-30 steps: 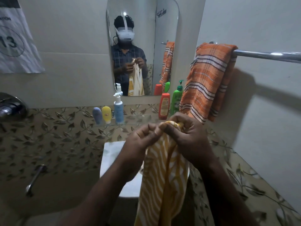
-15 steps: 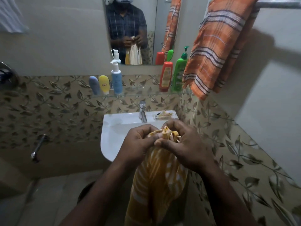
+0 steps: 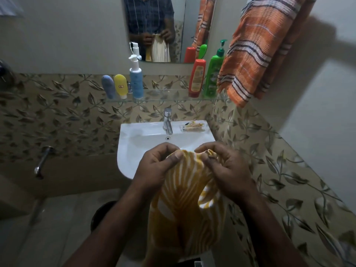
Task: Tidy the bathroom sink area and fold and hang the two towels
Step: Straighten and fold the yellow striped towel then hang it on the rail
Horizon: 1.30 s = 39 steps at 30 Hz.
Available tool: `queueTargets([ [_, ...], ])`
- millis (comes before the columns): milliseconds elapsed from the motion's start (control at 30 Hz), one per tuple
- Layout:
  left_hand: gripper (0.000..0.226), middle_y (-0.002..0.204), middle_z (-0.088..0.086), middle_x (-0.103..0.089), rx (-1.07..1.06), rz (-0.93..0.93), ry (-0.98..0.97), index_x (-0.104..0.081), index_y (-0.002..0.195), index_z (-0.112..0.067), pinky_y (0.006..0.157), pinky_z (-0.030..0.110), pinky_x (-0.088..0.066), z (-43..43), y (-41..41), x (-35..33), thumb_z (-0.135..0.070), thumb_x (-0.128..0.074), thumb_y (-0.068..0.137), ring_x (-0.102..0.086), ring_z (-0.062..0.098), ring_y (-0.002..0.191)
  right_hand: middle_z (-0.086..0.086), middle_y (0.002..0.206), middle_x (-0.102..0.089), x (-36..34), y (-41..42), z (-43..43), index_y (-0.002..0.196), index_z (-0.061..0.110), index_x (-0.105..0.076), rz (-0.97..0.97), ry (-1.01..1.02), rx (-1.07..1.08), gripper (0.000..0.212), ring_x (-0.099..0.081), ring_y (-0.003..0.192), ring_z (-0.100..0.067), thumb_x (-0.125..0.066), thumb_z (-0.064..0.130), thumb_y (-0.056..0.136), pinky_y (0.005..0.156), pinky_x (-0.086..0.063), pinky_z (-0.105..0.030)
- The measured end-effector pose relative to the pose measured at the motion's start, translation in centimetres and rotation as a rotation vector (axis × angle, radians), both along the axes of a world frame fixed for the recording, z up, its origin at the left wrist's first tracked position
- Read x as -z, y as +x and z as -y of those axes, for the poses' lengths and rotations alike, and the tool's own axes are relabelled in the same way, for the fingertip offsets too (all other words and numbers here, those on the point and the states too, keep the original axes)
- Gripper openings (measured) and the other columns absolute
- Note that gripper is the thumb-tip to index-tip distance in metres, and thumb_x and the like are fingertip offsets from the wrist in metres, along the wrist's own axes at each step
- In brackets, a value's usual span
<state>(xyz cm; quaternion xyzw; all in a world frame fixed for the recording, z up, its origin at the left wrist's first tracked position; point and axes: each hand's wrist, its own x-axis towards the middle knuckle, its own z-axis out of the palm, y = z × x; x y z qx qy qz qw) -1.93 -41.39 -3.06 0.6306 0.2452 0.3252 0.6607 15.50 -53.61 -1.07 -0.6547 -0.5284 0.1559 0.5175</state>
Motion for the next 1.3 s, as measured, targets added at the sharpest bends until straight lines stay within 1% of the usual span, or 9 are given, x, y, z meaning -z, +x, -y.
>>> queueTargets([
  [167,0.013,0.09,0.001,-0.076,-0.015,-0.05,0.123,-0.075,0.087,-0.032,0.076,0.036,-0.06,0.6,0.6,0.7,-0.045,-0.076,0.087,-0.073,0.021,0.089,0.013,0.079,-0.073,1.4,-2.0,-0.1,0.088,0.029,-0.075,0.036,-0.123,-0.07,0.031,-0.07,0.073,-0.005,-0.08,0.058,0.08,0.065,-0.056,-0.028],
  [333,0.027,0.093,0.004,-0.075,0.103,-0.022,-0.081,-0.072,0.091,-0.029,0.076,0.032,-0.058,1.2,0.4,1.7,-0.056,-0.073,0.087,-0.073,0.017,0.088,0.005,0.077,-0.062,1.6,-1.4,-0.5,0.08,0.018,-0.069,-0.014,0.034,-0.003,0.023,-0.06,0.072,-0.013,-0.08,0.038,0.086,0.067,-0.049,-0.031],
  [467,0.038,0.081,0.004,-0.071,0.176,-0.128,-0.067,-0.07,0.086,-0.015,0.069,0.032,-0.055,1.7,-0.6,3.9,-0.052,-0.074,0.09,-0.069,0.019,0.076,-0.008,0.085,-0.067,2.0,-0.1,-0.1,0.085,0.007,-0.068,-0.321,0.075,0.035,0.024,-0.064,0.079,-0.02,-0.077,0.03,0.086,0.074,-0.053,-0.038],
  [567,0.021,0.075,-0.005,-0.069,0.055,-0.106,-0.066,-0.072,0.079,-0.022,0.064,0.022,-0.051,1.7,-1.1,4.8,-0.04,-0.076,0.089,-0.065,0.009,0.07,-0.002,0.08,-0.062,2.7,0.7,0.6,0.088,0.017,-0.062,-0.308,-0.002,0.096,0.019,-0.059,0.074,-0.015,-0.077,0.028,0.085,0.067,-0.05,-0.034],
  [700,0.016,0.078,-0.008,-0.07,-0.082,-0.103,-0.005,-0.073,0.078,-0.027,0.072,0.027,-0.05,0.8,-1.2,4.9,-0.039,-0.078,0.086,-0.066,0.006,0.077,-0.002,0.089,-0.069,3.8,-0.1,1.0,0.105,0.034,-0.063,-0.19,-0.174,0.046,0.025,-0.069,0.082,-0.024,-0.074,0.045,0.085,0.076,-0.058,-0.052],
  [767,0.019,0.082,-0.003,-0.072,-0.05,-0.104,0.028,-0.073,0.08,-0.024,0.075,0.031,-0.052,0.7,-1.0,4.7,-0.042,-0.079,0.085,-0.067,0.009,0.081,0.003,0.087,-0.072,4.3,-1.1,0.7,0.108,0.038,-0.068,-0.1,-0.224,-0.002,0.037,-0.07,0.078,-0.017,-0.075,0.059,0.078,0.072,-0.06,-0.043],
  [900,0.022,0.082,0.002,-0.074,0.004,-0.065,-0.037,-0.074,0.079,-0.021,0.073,0.029,-0.055,1.6,-0.1,4.9,-0.041,-0.08,0.085,-0.068,0.013,0.08,0.007,0.068,-0.063,5.2,-2.3,0.0,0.079,0.027,-0.066,0.104,-0.214,-0.082,0.035,-0.057,0.061,-0.006,-0.078,0.06,0.078,0.056,-0.047,-0.033],
  [1167,0.02,0.078,-0.004,-0.071,0.232,-0.156,-0.186,-0.074,0.081,-0.021,0.066,0.022,-0.052,2.0,-1.2,6.7,-0.039,-0.075,0.09,-0.065,0.011,0.071,-0.005,0.088,-0.072,5.9,-0.4,-0.2,0.089,0.012,-0.071,-0.3,-0.088,-0.017,0.022,-0.068,0.08,-0.026,-0.072,0.034,0.09,0.073,-0.054,-0.038],
  [1300,0.021,0.076,0.0,-0.07,0.078,-0.127,-0.129,-0.07,0.085,-0.008,0.07,0.027,-0.053,1.2,-1.4,7.5,-0.028,-0.07,0.091,-0.064,0.016,0.073,0.006,0.081,-0.064,6.1,-0.2,-0.5,0.091,0.021,-0.063,-0.31,-0.171,-0.015,0.017,-0.061,0.074,-0.013,-0.073,0.034,0.089,0.066,-0.051,-0.033],
])
